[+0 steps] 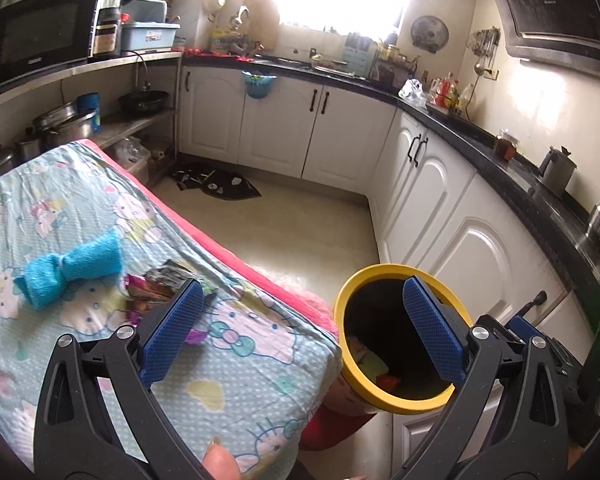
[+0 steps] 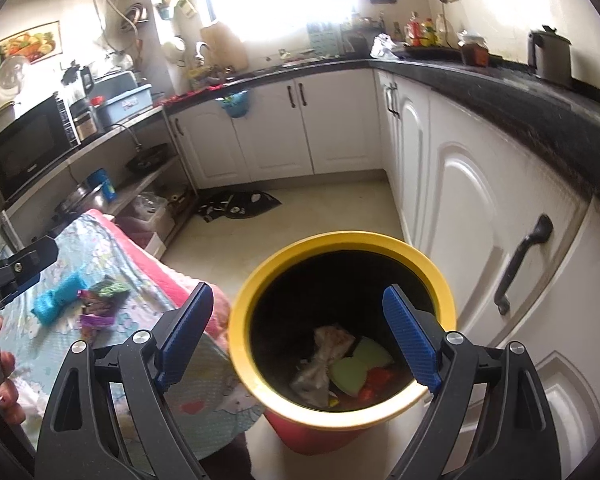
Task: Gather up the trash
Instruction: 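Move both open tools back over the blue towel and wrappers on the bed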
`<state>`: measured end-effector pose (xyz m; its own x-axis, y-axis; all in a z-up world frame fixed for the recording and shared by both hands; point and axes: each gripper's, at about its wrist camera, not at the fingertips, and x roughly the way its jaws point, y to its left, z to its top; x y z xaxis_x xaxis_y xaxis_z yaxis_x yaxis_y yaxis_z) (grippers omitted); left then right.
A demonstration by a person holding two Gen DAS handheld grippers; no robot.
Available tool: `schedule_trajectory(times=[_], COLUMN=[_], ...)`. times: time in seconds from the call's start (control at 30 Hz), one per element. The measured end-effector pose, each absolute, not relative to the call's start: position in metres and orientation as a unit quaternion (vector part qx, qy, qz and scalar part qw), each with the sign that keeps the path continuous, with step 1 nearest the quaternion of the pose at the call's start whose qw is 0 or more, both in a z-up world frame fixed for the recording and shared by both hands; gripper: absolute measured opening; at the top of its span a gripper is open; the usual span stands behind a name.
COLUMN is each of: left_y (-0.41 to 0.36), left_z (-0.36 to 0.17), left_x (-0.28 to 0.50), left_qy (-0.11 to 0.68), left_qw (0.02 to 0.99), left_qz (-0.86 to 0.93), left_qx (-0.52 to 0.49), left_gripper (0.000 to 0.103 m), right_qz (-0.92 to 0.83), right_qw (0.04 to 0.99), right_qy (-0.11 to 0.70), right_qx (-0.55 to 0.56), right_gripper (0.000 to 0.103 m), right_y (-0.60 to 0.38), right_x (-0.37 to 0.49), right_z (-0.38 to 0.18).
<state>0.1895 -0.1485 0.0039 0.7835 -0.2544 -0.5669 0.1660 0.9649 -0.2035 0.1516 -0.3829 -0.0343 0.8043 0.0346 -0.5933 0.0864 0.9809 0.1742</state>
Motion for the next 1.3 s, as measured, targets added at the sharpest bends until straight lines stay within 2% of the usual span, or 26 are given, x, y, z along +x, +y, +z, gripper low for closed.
schedule_trajectory(times=[0.13,0.23,1.3], left_y=[-0.139,-0.131,-0.015], left_z=[0.009,0.013,0.025], left_x=[0.186,0.182,0.16], left_qy=[0.302,0.295,0.257], left_qw=[0.944,0.947,0.957], left_qz=[-0.107,-0.1,-0.003], left_qx=[-0.078,-0.081,-0.135], left_gripper=[0.092,0.092,0.092], right_qz=[0.001,0.009,0.119], right_qw=[0.949,0.951,0.951], right_qy=[0.304,0.297,0.285], right_qx=[0.089,0.083,0.019], right_gripper=[0.084,0.088,0.089], right_y=[-0.37,-0.36,-0.251], right_x=[0.148,0.146,0.144], right_z=[-0.024,-0.017,0.009])
